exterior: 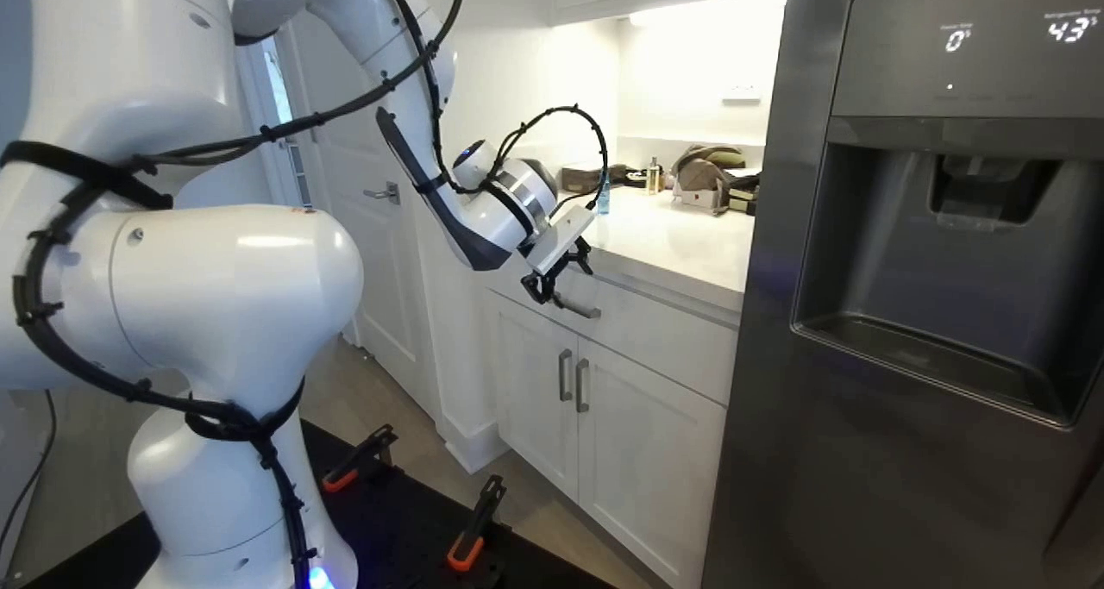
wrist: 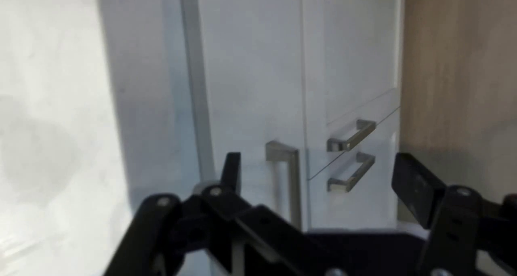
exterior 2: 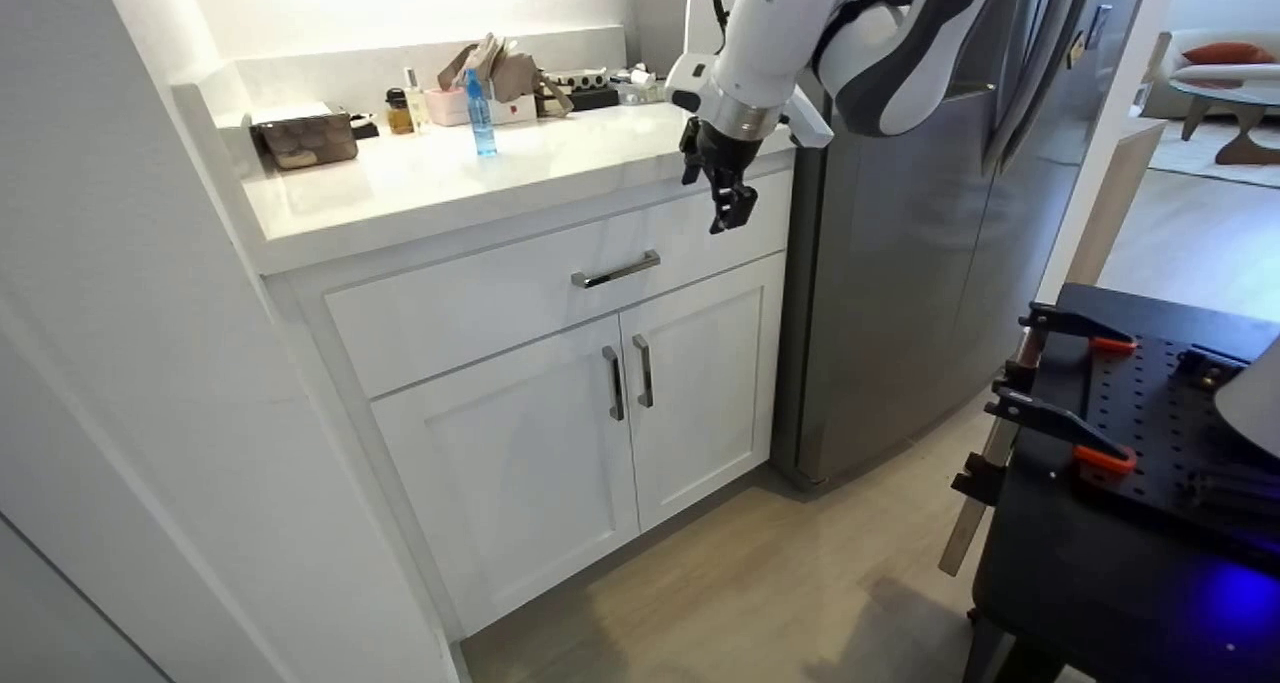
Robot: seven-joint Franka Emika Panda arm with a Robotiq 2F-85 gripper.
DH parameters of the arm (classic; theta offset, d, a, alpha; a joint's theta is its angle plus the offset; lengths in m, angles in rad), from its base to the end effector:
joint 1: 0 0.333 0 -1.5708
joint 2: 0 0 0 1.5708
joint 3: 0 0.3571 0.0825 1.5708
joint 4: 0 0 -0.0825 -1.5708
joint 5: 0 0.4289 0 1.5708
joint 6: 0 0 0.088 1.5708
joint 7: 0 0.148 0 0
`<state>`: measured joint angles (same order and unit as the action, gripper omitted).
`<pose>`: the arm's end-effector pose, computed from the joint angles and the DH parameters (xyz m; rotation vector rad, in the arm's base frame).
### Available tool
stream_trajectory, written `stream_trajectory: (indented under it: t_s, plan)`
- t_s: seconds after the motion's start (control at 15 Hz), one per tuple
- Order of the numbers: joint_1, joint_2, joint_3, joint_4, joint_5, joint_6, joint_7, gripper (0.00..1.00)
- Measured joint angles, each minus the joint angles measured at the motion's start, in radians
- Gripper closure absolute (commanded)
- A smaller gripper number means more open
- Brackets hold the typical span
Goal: Open the top drawer, put all 3 bands inside and then close the drawer
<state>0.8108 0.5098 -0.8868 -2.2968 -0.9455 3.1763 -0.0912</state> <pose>0.5945 0.0168 0.1873 2.1515 1.3799 0.3599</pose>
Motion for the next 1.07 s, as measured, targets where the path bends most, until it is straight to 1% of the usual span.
stream_trajectory:
  t_s: [0.07, 0.13, 0.27, 0.4, 0.47, 0.6, 0.67, 0.73, 0.93, 1.0, 1.07]
  plan:
    - [0.000, -0.051, 0.016, -0.051, 0.019, -0.062, -0.046, 0.00]
    - [-0.001, -0.103, 0.035, -0.100, 0.065, -0.128, -0.114, 0.00]
    - [-0.001, -0.206, 0.076, -0.172, 0.193, -0.270, -0.265, 0.00]
    - [0.008, -0.312, 0.100, -0.199, 0.336, -0.424, -0.417, 0.00]
    - [0.017, -0.367, 0.101, -0.199, 0.385, -0.504, -0.473, 0.00]
    - [0.031, -0.486, 0.101, -0.184, 0.429, -0.660, -0.525, 0.00]
    - [-0.006, -0.548, 0.148, -0.169, 0.431, -0.738, -0.531, 0.00]
    - [-0.082, -0.609, 0.236, -0.150, 0.448, -0.815, -0.535, 0.00]
    - [-0.301, -0.762, 0.490, -0.082, 0.597, -0.983, -0.603, 0.00]
    - [-0.361, -0.799, 0.561, -0.051, 0.653, -1.031, -0.626, 0.00]
    - [-0.410, -0.829, 0.617, -0.017, 0.700, -1.072, -0.643, 0.00]
